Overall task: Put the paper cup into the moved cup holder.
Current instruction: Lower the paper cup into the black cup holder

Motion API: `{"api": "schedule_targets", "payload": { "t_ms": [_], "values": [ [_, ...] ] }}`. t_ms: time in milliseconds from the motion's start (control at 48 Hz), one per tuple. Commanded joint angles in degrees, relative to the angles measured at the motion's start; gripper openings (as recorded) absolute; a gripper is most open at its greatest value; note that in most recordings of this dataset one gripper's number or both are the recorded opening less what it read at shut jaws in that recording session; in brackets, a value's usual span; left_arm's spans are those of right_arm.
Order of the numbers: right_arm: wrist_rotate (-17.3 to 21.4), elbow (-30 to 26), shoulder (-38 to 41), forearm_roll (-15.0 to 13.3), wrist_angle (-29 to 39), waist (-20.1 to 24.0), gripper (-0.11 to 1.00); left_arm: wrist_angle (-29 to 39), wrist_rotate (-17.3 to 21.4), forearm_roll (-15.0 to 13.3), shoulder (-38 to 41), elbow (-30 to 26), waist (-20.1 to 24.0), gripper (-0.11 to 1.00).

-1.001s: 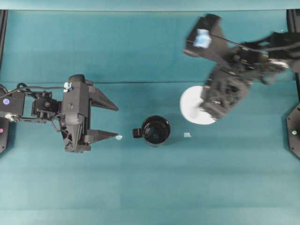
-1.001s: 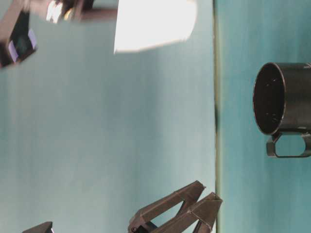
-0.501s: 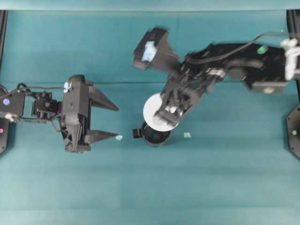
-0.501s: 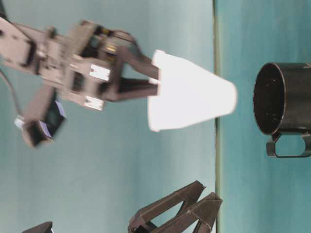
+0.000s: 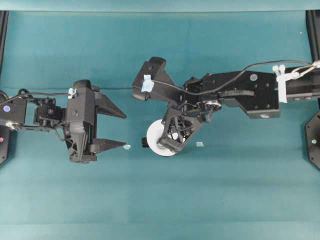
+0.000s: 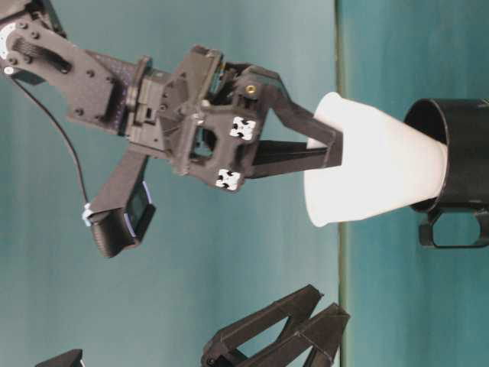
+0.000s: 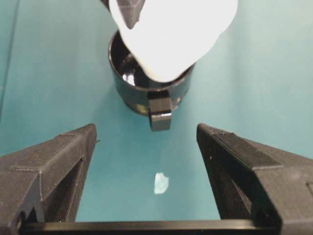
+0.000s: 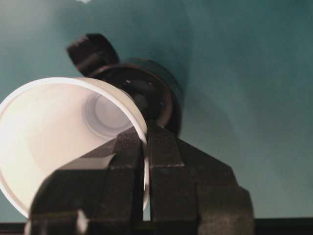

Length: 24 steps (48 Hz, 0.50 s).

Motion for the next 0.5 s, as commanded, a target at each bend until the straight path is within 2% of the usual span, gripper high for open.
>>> {"api": "schedule_targets", "payload": {
  "t_ms": [0, 480],
  "values": [
    [0.62, 0.44, -0.18, -0.44, -0.18, -0.09, 0.02, -0.26, 0.09, 0.18, -0.62, -0.53, -0.18, 0.83],
    [0.00, 1.41, 2.46, -0.97, -2.46, 0.18, 0.02, -0.26, 0.00, 0.09, -0.62, -0.62, -0.18, 0.83]
  ]
}}
